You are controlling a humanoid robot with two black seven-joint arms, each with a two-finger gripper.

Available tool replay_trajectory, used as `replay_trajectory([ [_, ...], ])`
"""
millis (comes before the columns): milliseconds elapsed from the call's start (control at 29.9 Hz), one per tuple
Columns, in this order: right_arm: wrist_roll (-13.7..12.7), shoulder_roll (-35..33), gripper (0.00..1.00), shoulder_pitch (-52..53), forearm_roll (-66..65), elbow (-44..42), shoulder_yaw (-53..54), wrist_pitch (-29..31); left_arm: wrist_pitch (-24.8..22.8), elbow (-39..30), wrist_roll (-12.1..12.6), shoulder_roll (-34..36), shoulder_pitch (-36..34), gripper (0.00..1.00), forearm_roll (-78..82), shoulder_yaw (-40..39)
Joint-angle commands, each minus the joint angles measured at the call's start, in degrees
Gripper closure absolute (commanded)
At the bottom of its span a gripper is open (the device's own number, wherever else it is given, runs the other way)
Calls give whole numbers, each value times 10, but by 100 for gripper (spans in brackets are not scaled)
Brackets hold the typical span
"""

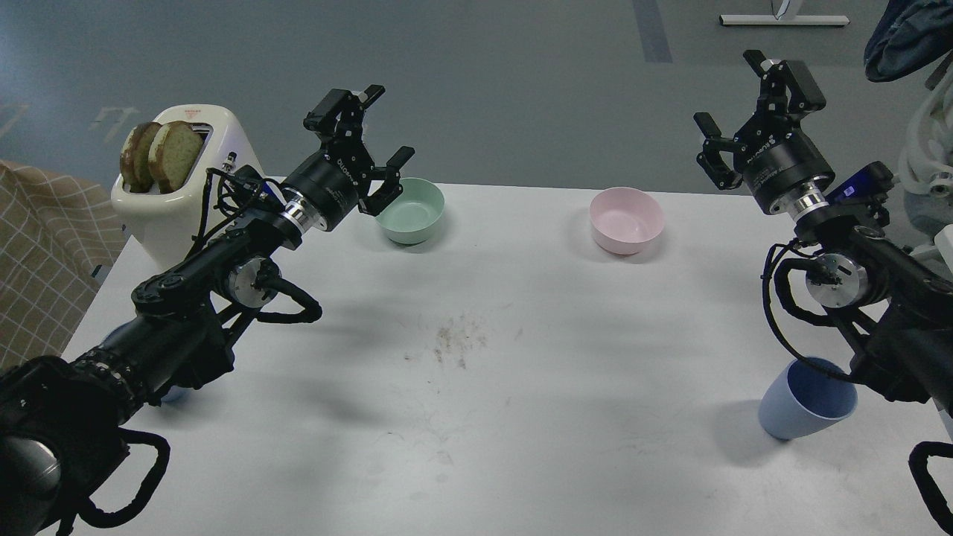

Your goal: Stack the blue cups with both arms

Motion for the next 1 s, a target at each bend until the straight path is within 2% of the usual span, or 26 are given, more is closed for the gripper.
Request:
replay_trajectory([
  [0,0,12,0,-8,0,1,5,-1,0,0,1,-1,6,2,0,-4],
  [367,0,18,0,-13,0,8,11,-1,-13,0,1,0,5,2,-1,-6],
  [534,0,13,0,-22,1,56,16,-3,-13,-4,0,0,1,2,-1,-7],
  [969,0,-11,0,-23,3,103,24,-35,-13,-24,2,0,-2,2,-1,-33],
])
